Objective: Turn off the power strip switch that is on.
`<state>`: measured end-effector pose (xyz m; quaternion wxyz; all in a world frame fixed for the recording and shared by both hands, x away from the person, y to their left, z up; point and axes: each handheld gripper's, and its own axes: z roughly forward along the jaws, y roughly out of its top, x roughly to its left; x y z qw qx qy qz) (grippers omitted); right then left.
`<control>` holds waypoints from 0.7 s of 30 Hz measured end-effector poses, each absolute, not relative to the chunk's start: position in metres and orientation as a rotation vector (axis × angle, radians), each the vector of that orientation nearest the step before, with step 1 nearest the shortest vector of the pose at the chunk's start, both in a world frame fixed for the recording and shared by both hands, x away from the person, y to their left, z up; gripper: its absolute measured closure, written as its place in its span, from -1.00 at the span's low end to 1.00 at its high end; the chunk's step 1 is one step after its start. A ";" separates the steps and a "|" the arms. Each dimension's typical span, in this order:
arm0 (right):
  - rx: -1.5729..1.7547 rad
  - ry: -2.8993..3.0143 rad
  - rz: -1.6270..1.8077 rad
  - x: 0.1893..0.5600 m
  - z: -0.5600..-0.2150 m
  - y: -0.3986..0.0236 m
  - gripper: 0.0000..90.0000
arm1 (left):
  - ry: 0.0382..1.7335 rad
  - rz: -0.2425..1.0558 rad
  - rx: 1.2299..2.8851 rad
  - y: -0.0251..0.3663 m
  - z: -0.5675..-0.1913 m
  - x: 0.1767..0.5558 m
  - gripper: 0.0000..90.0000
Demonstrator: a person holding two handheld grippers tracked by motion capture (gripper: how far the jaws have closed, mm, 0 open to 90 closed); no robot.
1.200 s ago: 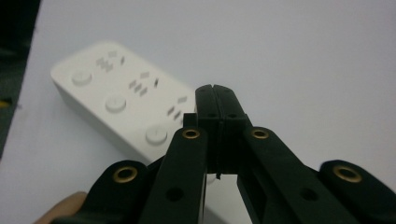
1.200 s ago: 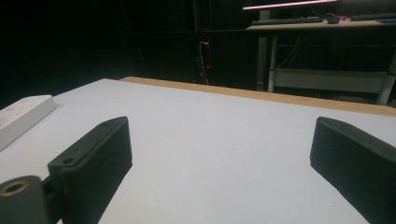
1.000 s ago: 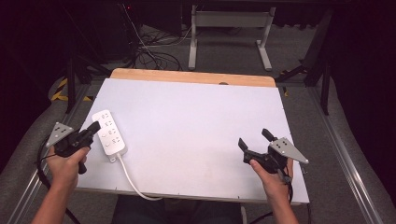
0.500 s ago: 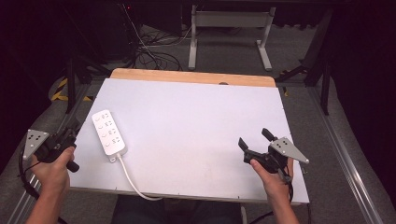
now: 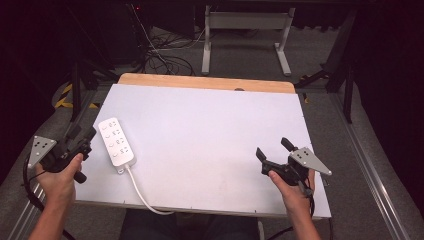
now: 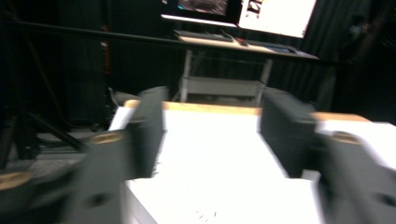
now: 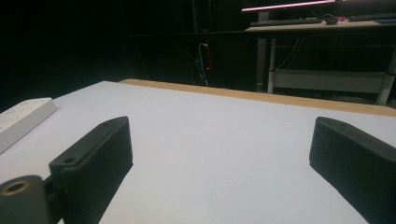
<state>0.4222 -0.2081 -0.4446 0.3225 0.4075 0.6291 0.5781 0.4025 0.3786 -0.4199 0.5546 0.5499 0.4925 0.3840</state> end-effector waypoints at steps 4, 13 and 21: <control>1.072 1.654 1.516 0.422 -0.445 -0.208 -0.85 | 1.194 0.926 1.303 0.376 -0.421 0.404 -0.78; 1.069 1.647 1.514 0.422 -0.444 -0.208 -0.85 | 1.173 0.952 1.342 0.373 -0.421 0.405 -0.79; 1.070 1.646 1.510 0.422 -0.444 -0.208 -0.85 | 1.182 0.935 1.355 0.372 -0.422 0.406 -0.91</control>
